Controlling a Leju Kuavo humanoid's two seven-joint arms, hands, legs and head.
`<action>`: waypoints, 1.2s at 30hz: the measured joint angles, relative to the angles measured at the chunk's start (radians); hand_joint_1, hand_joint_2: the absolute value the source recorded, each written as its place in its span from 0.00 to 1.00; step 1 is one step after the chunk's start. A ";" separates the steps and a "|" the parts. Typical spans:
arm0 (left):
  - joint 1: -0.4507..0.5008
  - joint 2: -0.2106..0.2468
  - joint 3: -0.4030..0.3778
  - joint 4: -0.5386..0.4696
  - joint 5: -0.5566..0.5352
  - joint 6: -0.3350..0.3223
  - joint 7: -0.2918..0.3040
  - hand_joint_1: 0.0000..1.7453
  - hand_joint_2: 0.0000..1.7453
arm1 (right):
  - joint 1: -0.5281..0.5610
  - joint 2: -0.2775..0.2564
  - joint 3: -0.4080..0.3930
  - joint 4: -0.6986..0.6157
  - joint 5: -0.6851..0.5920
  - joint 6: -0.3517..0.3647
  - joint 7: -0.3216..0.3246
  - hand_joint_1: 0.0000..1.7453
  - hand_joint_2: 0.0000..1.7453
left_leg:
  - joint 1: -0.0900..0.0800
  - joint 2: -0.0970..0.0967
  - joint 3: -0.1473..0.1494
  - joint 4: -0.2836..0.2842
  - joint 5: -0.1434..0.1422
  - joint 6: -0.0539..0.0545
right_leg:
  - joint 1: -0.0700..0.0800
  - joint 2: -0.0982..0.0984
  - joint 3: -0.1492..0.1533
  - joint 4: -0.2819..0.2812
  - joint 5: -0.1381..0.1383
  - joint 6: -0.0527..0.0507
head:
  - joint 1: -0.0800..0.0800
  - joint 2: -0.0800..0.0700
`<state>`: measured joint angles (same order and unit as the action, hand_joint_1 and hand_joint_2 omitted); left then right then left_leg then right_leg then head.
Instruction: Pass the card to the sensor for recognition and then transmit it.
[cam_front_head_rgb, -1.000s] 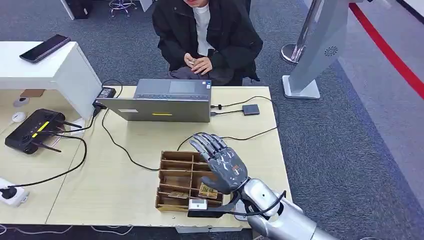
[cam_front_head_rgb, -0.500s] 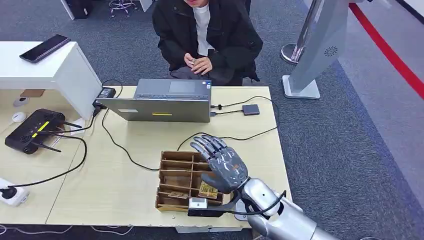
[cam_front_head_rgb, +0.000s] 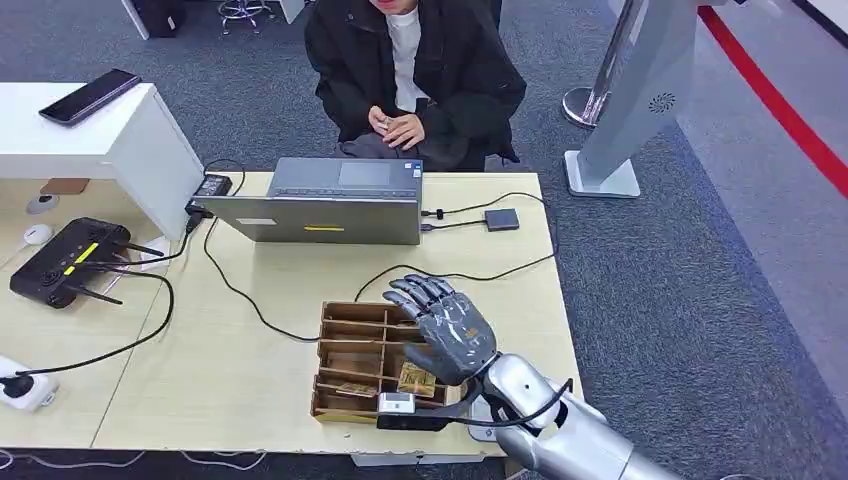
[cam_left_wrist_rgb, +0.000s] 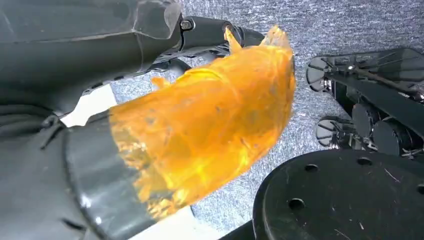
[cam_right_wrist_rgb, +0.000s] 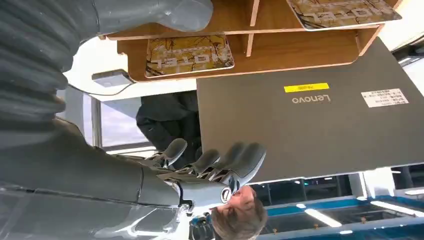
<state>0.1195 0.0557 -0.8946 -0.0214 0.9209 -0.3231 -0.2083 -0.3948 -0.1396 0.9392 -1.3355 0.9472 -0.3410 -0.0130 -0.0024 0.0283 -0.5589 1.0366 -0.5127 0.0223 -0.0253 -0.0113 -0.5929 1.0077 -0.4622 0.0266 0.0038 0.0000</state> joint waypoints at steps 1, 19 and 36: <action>0.000 0.000 0.001 0.000 -0.002 0.000 0.000 0.00 0.00 | 0.000 0.000 0.000 0.001 -0.001 0.002 0.000 0.24 1.00 | 0.000 0.000 0.000 0.000 0.000 0.000 | 0.000 0.000 0.000 0.000 0.000 0.000 | 0.000 0.000; 0.000 0.000 0.024 0.000 -0.015 0.000 0.000 0.00 0.00 | -0.005 0.000 0.000 0.014 -0.008 0.014 0.000 0.28 1.00 | 0.000 0.000 0.000 0.000 0.000 0.000 | 0.000 0.000 0.000 0.000 0.000 0.000 | 0.000 0.000; 0.001 0.000 0.033 0.000 -0.024 0.000 0.000 0.00 0.00 | -0.011 0.000 0.002 0.023 -0.015 0.020 0.001 0.31 1.00 | 0.000 0.000 0.000 0.000 0.000 0.000 | 0.000 0.000 0.000 0.000 0.000 0.000 | 0.000 0.000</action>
<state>0.1202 0.0557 -0.8618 -0.0214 0.8965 -0.3231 -0.2083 -0.4059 -0.1396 0.9407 -1.3123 0.9323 -0.3212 -0.0122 -0.0024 0.0282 -0.5590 1.0366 -0.5127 0.0223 -0.0253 -0.0114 -0.5929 1.0077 -0.4622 0.0266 0.0038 0.0000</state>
